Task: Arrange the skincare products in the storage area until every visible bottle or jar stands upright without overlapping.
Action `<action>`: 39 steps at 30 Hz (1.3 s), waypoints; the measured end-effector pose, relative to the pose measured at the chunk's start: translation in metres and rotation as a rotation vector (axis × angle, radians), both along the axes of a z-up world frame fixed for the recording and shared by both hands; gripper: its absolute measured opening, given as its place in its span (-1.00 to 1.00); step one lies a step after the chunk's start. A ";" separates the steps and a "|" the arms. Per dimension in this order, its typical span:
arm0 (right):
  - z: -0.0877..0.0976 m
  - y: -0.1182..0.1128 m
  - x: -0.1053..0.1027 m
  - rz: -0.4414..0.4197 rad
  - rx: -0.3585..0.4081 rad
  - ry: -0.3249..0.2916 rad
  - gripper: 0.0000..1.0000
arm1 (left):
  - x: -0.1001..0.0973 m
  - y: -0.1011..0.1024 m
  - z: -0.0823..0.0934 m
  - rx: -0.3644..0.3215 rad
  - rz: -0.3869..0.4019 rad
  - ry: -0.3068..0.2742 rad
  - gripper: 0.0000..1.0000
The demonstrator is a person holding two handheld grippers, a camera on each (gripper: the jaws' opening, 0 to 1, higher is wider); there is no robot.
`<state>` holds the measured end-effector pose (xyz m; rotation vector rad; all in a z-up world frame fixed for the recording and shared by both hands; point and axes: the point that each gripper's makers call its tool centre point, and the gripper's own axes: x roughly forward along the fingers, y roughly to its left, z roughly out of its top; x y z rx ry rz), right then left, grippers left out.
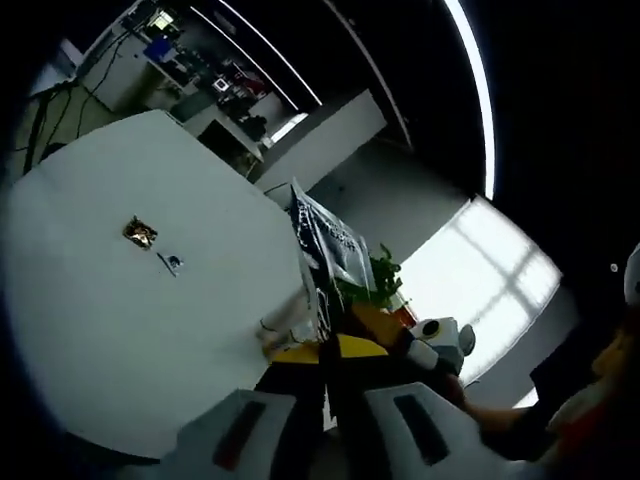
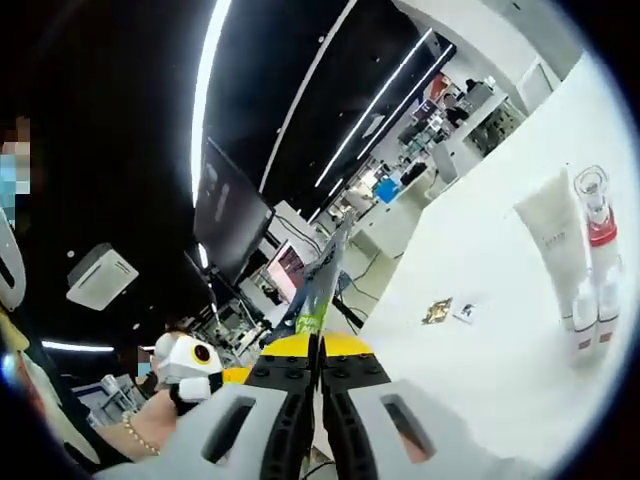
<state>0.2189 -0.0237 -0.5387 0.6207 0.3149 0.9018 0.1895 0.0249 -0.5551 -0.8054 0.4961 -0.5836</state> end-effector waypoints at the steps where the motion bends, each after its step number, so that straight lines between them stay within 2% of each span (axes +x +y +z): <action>1: -0.003 0.000 0.000 -0.003 -0.032 -0.012 -0.98 | -0.001 -0.001 -0.003 -0.006 0.005 0.030 -1.00; 2: -0.006 -0.002 0.001 -0.010 -0.058 -0.023 -0.96 | -0.001 -0.002 -0.004 -0.022 0.010 0.056 -1.00; 4: -0.007 -0.005 0.003 -0.024 -0.084 -0.063 -0.92 | -0.001 -0.005 -0.004 -0.047 0.008 0.058 -1.00; 10: -0.006 -0.012 0.001 -0.015 -0.104 -0.113 -0.81 | -0.001 -0.012 -0.003 -0.076 -0.008 0.063 -1.00; 16: -0.004 -0.015 -0.005 0.009 -0.095 -0.124 -0.46 | 0.003 -0.015 0.001 -0.106 -0.006 0.059 -1.00; 22: -0.009 -0.022 -0.008 0.022 -0.124 -0.135 -0.19 | 0.012 -0.006 -0.007 -0.094 0.008 0.070 -1.00; 30: -0.016 -0.032 -0.013 0.019 -0.163 -0.142 -0.02 | 0.023 0.004 -0.023 -0.068 0.024 0.096 -1.00; 39: -0.028 -0.051 -0.018 -0.021 -0.209 -0.116 0.23 | 0.031 -0.003 -0.036 -0.075 0.027 0.129 -1.00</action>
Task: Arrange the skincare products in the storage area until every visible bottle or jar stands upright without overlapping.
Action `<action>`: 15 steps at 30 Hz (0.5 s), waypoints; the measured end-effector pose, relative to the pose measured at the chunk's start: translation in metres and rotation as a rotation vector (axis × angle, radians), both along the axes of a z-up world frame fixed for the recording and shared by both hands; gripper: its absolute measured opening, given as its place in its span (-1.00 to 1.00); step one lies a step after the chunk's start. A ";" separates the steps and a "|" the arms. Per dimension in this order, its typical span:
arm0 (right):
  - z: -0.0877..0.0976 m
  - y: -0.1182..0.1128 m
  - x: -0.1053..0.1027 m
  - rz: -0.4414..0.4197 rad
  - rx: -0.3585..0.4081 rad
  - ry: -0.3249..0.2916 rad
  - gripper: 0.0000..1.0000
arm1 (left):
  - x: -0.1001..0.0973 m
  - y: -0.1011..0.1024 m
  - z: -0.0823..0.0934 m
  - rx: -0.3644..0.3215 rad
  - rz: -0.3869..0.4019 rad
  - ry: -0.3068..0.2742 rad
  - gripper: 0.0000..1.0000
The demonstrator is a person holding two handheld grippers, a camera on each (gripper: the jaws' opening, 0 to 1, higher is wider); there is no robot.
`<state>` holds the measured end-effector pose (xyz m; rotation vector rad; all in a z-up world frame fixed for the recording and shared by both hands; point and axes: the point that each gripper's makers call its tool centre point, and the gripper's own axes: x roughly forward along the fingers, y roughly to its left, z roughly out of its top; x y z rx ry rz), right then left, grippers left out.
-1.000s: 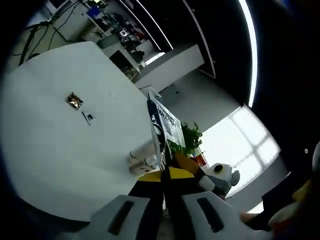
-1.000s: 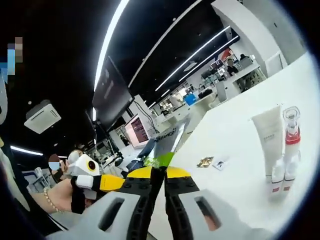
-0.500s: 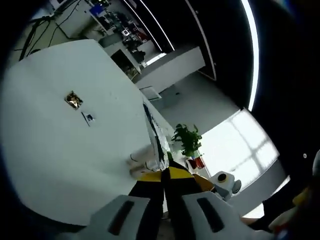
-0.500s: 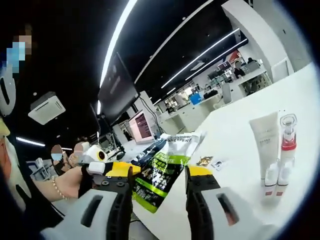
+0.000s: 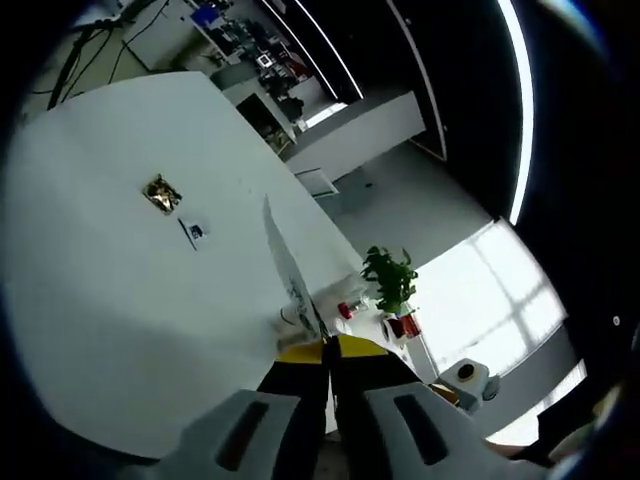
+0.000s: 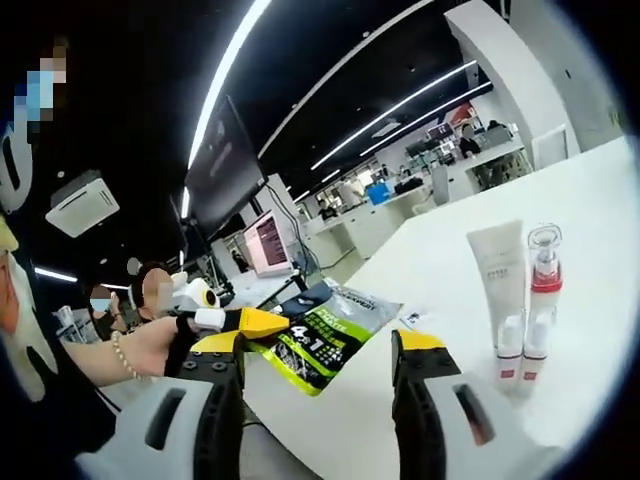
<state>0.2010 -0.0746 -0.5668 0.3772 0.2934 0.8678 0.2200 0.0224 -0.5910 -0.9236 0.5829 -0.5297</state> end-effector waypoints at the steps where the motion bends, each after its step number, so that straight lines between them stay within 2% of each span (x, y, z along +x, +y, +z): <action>1: -0.002 -0.004 0.001 -0.006 -0.007 -0.002 0.27 | 0.001 -0.002 -0.002 0.002 -0.004 0.004 -1.00; 15: -0.017 -0.036 0.005 -0.089 -0.065 0.021 0.63 | 0.009 -0.022 -0.025 0.015 -0.059 0.051 -1.00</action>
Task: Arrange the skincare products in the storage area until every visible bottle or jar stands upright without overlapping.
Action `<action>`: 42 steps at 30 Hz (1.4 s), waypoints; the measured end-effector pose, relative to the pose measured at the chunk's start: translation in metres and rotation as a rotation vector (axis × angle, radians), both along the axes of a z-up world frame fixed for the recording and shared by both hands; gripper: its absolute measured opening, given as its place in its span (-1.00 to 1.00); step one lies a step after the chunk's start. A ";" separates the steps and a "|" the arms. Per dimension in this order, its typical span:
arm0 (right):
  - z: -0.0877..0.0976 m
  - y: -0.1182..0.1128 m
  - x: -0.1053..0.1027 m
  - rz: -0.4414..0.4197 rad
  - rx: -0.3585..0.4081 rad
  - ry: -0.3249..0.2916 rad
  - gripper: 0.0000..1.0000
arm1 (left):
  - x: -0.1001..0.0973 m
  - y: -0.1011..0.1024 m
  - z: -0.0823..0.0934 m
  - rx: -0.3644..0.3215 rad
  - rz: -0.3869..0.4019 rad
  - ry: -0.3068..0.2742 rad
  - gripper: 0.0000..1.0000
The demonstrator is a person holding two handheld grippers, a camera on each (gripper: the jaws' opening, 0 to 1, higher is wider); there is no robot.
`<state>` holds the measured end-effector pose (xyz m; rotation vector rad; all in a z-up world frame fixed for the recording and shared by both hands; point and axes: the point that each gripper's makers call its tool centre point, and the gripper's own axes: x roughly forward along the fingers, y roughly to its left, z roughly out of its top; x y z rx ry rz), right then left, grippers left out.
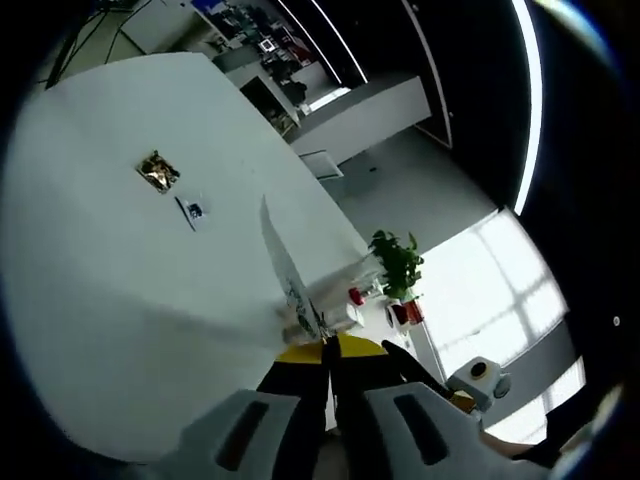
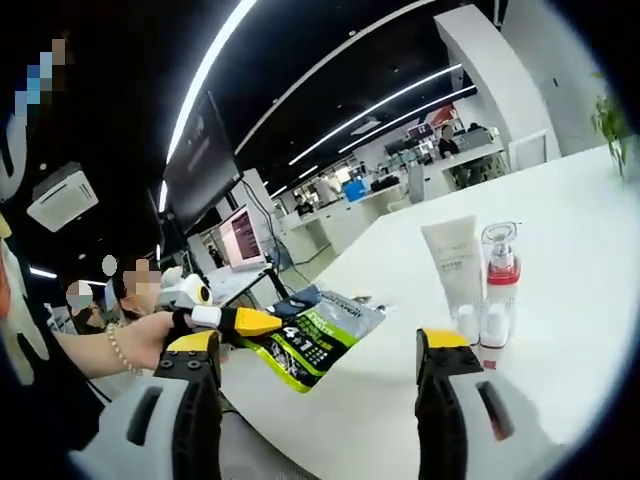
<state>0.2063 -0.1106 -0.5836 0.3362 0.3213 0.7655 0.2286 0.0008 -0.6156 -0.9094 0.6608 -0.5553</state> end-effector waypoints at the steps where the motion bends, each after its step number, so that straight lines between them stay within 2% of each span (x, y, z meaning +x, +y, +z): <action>1: -0.001 -0.002 0.000 -0.007 -0.003 0.000 0.66 | 0.001 -0.001 -0.001 0.001 -0.003 0.002 -1.00; 14: -0.014 -0.041 -0.001 -0.127 -0.059 0.028 0.99 | 0.012 -0.012 -0.044 0.063 -0.038 0.058 -1.00; 19: -0.019 -0.054 -0.003 -0.161 -0.077 0.041 0.99 | 0.017 -0.013 -0.059 0.081 -0.039 0.075 -1.00; 23: -0.022 -0.057 -0.004 -0.177 -0.085 0.050 0.99 | 0.024 -0.010 -0.075 0.104 -0.036 0.093 -1.00; 28: -0.022 -0.061 -0.003 -0.190 -0.091 0.052 0.99 | 0.026 -0.007 -0.085 0.130 -0.042 0.102 -1.00; 35: -0.022 -0.063 -0.002 -0.201 -0.092 0.056 0.99 | 0.023 -0.009 -0.106 0.234 -0.068 0.127 -1.00; 39: -0.023 -0.064 -0.002 -0.205 -0.091 0.058 0.99 | 0.026 -0.005 -0.117 0.376 -0.107 0.091 -1.00; 41: -0.024 -0.065 -0.002 -0.206 -0.091 0.060 0.99 | 0.028 -0.006 -0.120 0.414 -0.136 0.074 -1.00; 42: -0.024 -0.065 -0.002 -0.206 -0.091 0.061 0.99 | 0.029 -0.003 -0.123 0.462 -0.144 0.064 -0.97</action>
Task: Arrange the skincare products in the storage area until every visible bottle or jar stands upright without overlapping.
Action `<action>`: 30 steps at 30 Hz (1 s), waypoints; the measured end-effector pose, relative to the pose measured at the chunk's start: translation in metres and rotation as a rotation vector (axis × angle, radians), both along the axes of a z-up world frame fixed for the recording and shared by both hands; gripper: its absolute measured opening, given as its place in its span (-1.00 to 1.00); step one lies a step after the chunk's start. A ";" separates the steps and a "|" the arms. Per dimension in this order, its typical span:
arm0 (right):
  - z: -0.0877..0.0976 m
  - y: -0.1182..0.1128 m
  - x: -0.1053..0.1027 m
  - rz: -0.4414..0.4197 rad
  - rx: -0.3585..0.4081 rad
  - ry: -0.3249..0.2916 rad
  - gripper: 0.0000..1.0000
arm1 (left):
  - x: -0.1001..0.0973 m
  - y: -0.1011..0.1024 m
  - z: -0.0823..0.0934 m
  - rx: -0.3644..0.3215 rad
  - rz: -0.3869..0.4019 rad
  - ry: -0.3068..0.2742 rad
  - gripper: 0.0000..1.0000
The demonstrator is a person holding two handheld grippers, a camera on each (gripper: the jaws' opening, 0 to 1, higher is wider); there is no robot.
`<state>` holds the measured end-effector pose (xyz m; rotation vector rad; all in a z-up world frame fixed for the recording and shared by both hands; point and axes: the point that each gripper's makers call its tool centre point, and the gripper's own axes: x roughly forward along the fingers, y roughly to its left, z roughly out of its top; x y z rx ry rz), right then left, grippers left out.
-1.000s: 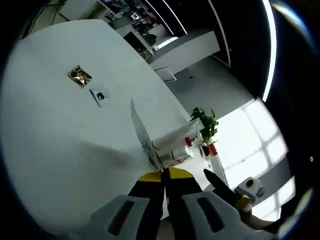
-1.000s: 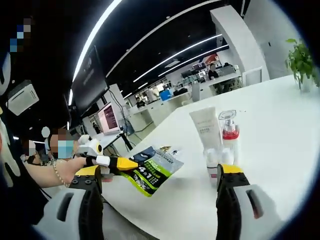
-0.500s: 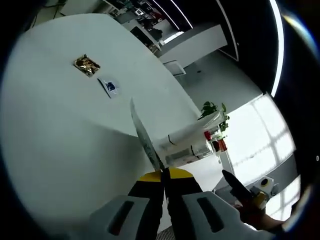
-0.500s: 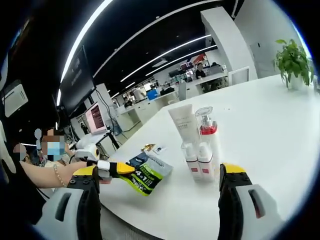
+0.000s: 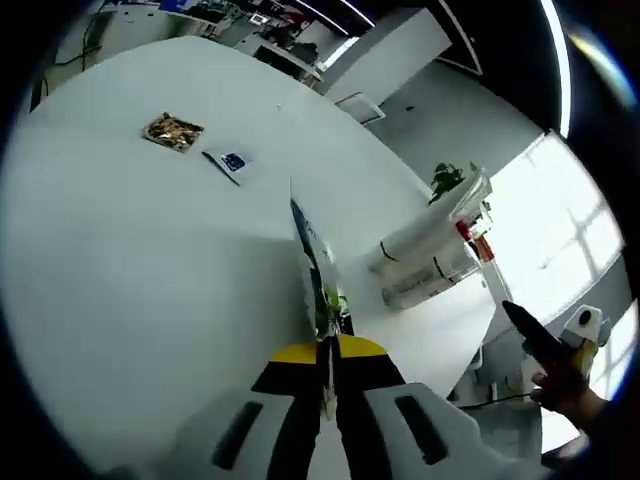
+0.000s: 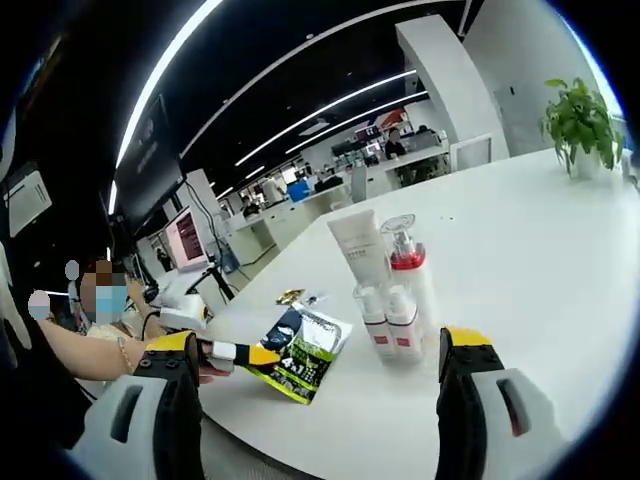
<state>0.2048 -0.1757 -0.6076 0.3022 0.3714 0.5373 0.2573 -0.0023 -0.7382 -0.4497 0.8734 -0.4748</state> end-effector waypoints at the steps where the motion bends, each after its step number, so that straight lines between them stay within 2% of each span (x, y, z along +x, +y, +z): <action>1: 0.000 0.000 0.000 0.000 0.002 0.002 0.99 | 0.000 0.001 -0.003 0.049 -0.032 -0.015 -0.94; 4: 0.000 -0.001 0.001 -0.001 0.004 0.002 0.99 | -0.005 -0.003 -0.004 0.123 -0.092 -0.054 -0.85; 10: -0.002 -0.003 0.003 -0.006 0.009 0.008 0.99 | -0.006 0.005 -0.006 0.313 -0.208 -0.118 -0.64; 12: -0.002 -0.003 0.003 -0.004 0.008 0.010 0.99 | -0.004 0.010 -0.007 0.358 -0.241 -0.132 -0.60; 17: -0.003 -0.002 0.004 0.001 0.005 0.014 0.99 | -0.001 0.010 -0.007 0.487 -0.343 -0.210 -0.44; 19: -0.004 -0.003 0.006 0.001 0.004 0.014 0.99 | 0.004 0.009 -0.004 0.524 -0.390 -0.262 -0.38; 22: -0.004 -0.003 0.005 0.001 0.006 0.016 0.99 | 0.012 0.004 -0.002 0.534 -0.420 -0.299 -0.32; 24: -0.004 -0.003 0.004 0.000 0.007 0.018 0.99 | 0.017 -0.005 0.001 0.510 -0.446 -0.328 -0.23; 27: -0.006 -0.003 0.003 0.006 0.003 0.026 0.99 | 0.025 -0.012 0.000 0.515 -0.510 -0.379 -0.08; 30: -0.007 -0.004 0.005 0.006 0.003 0.029 0.99 | 0.025 -0.014 -0.003 0.525 -0.549 -0.387 0.00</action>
